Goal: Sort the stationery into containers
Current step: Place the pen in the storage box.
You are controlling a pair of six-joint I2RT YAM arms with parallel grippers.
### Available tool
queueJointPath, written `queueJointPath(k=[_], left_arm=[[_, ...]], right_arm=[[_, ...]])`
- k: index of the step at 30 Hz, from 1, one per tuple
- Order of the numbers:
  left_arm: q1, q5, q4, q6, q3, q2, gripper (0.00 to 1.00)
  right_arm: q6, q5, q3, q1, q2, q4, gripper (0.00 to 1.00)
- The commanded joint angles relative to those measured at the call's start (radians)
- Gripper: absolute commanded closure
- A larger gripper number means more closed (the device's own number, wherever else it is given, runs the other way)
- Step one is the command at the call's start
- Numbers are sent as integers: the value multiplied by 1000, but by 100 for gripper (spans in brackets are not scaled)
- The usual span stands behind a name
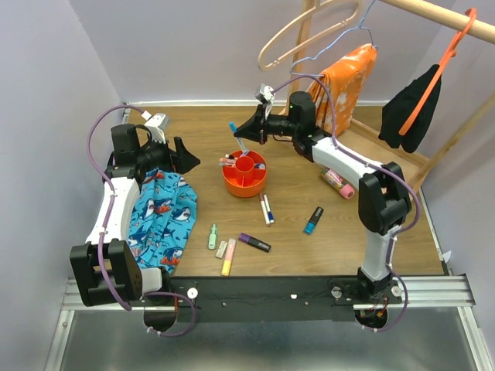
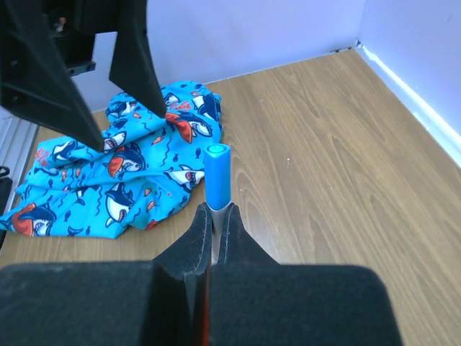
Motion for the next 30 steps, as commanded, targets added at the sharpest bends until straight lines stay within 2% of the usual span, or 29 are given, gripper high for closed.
queueJointPath(k=[1,10,30], left_arm=[[6,2,-20,30,24,8,1],[7,2,-16,33,13,16,1],[14,-4,-11,24,11,28,1]], right_arm=[[94,26,61,-4,89,134,99],[38,25,88,38,152,106,99],[4,48,-52,58,204,232,96]])
